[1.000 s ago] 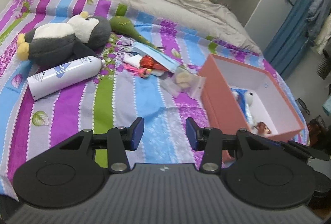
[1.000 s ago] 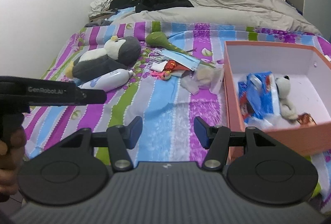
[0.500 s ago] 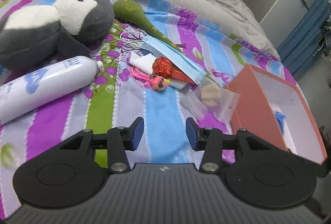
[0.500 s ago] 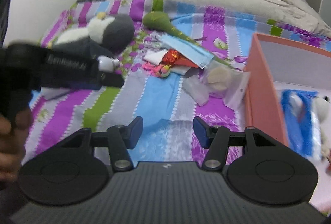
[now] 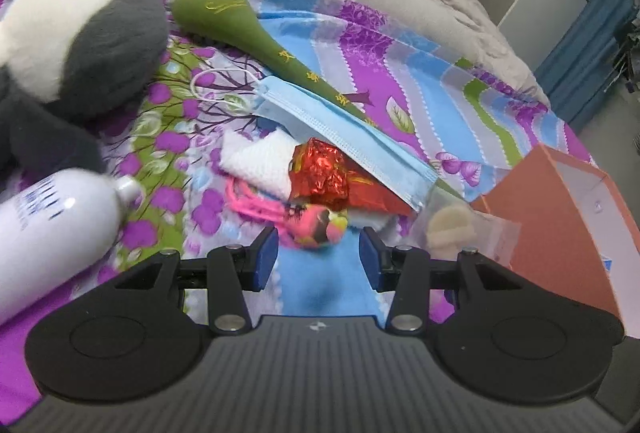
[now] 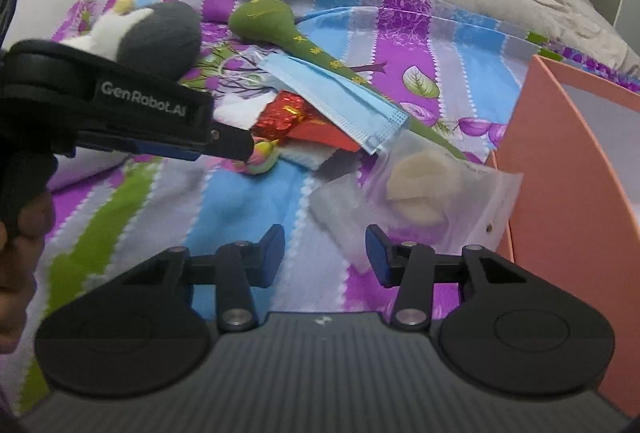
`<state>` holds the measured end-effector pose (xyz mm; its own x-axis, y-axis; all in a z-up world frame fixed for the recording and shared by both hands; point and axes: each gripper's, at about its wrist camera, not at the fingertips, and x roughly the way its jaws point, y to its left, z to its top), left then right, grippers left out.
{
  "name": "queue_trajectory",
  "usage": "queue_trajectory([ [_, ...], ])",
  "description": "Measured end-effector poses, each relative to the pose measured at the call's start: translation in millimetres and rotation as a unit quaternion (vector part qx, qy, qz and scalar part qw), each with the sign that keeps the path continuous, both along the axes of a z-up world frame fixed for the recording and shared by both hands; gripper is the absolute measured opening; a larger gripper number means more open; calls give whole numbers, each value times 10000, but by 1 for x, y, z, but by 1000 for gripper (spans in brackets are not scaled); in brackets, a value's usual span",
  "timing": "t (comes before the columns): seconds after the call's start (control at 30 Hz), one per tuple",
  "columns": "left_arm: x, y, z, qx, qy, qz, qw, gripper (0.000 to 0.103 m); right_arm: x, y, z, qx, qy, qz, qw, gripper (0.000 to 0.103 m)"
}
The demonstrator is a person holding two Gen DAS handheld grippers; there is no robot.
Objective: Organize soft objects
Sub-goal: 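Grasp the clear plastic cup with the right gripper while the left grasps the pink bird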
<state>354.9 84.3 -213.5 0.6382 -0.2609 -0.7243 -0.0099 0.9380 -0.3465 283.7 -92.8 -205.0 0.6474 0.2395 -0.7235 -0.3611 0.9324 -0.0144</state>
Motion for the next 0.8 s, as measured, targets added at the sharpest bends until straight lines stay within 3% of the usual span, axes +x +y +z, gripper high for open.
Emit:
queue_trajectory([
  [0.17,21,-11,-15,142,83,-146,9998,54,13,1,-20,-206,35,-48,9998,46],
  [0.37,28,-22,-25,493,74,-190,9986,55,15,1,-24,-169,-62,-58,9998,44],
  [0.5,29,-22,-26,551,59,-38,9985,46,16,2,-23,-344,-98,-97,9993,26],
  [0.63,27,-23,-24,600,21,29,9982,44,18,0,-19,-369,-68,-77,9993,12],
  [0.8,18,-24,-17,569,-23,24,9984,44,13,0,-13,-390,-51,-124,9991,10],
])
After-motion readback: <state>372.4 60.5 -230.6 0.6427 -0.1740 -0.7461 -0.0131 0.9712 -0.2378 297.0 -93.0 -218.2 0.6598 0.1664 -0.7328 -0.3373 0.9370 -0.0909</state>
